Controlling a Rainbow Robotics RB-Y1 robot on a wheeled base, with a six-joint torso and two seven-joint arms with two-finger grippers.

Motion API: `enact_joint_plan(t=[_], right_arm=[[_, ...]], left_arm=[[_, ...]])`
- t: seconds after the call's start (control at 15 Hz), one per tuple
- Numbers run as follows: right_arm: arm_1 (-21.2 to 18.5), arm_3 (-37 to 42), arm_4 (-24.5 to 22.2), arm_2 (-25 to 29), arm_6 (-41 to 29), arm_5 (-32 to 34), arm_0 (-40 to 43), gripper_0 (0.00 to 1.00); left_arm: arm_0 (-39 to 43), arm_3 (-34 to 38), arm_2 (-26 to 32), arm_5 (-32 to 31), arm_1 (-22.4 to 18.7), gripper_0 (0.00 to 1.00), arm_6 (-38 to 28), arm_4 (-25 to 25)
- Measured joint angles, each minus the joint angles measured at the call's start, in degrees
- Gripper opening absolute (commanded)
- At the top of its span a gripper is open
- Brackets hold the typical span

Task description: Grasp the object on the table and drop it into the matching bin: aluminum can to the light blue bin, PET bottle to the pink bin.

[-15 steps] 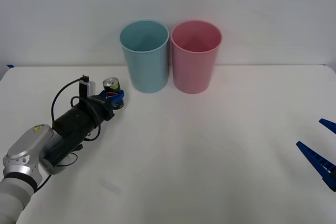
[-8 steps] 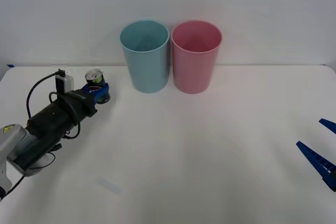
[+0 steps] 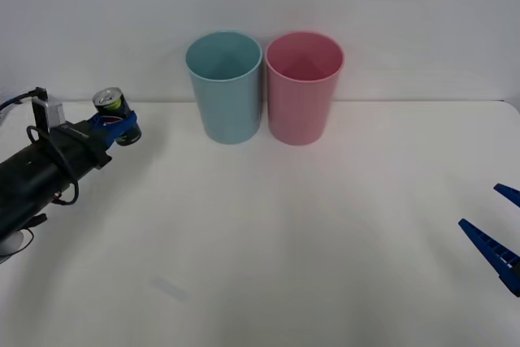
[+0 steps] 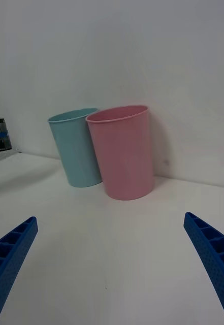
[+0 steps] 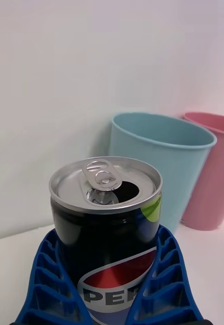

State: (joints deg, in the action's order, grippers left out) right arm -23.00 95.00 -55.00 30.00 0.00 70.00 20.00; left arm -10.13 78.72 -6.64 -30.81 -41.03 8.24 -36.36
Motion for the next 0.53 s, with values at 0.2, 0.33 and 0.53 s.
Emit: enact_joint_plan(t=[0.2, 0.33, 0.53], right_arm=[[0.0, 0.0, 0.0, 0.0, 0.0, 0.0, 0.0, 1.0], [0.0, 0.0, 0.0, 0.0, 0.0, 0.0, 0.0, 1.0], [0.0, 0.0, 0.0, 0.0, 0.0, 0.0, 0.0, 1.0]], left_arm=[[0.85, 2.33, 3.33, -1.47, -0.02, 0.0, -1.89, -0.37], [1.04, 5.11, 5.62, -1.59, -0.02, 0.0, -6.36, -3.2], [0.41, 8.8, 7.58, -1.83, -0.02, 0.0, -13.27, -6.64]])
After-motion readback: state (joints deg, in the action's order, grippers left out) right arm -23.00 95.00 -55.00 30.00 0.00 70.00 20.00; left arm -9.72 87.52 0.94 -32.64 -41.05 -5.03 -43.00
